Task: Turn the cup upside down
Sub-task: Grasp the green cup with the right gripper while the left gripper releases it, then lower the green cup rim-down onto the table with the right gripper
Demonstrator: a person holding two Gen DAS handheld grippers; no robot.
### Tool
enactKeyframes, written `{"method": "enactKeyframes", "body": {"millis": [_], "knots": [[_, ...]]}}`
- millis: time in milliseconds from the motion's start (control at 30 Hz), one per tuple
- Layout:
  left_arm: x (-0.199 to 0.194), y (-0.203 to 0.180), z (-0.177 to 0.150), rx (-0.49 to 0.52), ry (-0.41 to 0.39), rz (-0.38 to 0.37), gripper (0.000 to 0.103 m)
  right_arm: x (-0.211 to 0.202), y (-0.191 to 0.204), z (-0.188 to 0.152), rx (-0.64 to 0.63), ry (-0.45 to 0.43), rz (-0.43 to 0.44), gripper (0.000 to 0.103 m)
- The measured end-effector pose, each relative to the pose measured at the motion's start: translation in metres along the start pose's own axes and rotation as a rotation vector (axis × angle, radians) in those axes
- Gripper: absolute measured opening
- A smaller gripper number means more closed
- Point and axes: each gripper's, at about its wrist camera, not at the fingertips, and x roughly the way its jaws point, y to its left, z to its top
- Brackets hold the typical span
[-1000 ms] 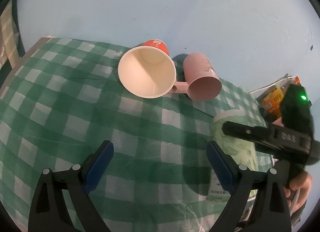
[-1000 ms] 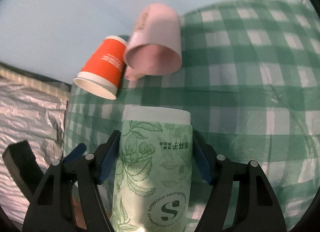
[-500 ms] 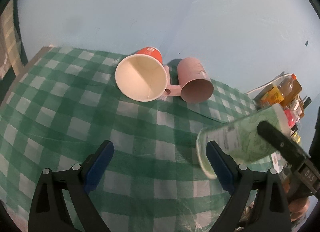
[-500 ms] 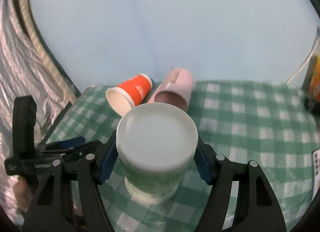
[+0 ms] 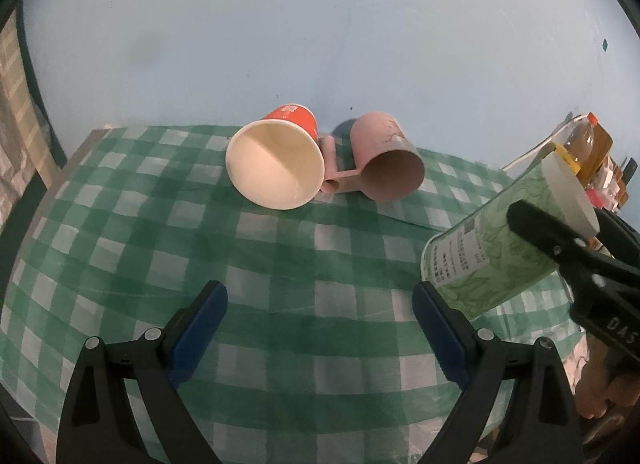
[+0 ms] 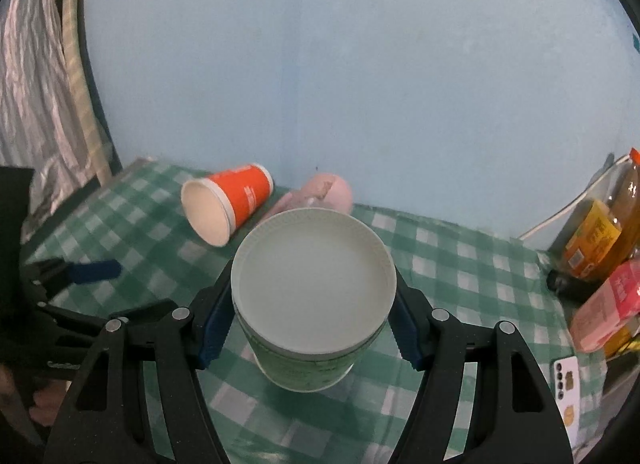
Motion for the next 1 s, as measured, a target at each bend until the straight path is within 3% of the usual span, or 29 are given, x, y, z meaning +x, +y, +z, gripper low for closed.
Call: {"method": "enactKeyframes", "body": {"millis": [500,567,767,1000], "knots": [[0.004,-0.005,-0.002,0.019,0.012,-0.003,0.095,0.022,-0.001,-0.012,0.031,0.115,0.052,0.069],[0.003,-0.004,-0.002,0.019,0.008,-0.007,0.095,0.022,-0.001,-0.014,0.030,0.109,0.056,0.070],[-0.005,-0.006,-0.006,0.027,-0.013,0.004,0.095,0.011,-0.002,-0.012,0.035,0.056,0.053,0.084],[-0.023,-0.013,-0.008,0.049,-0.053,-0.008,0.095,-0.011,-0.009,-0.011,0.060,-0.023,0.040,0.085]]}}
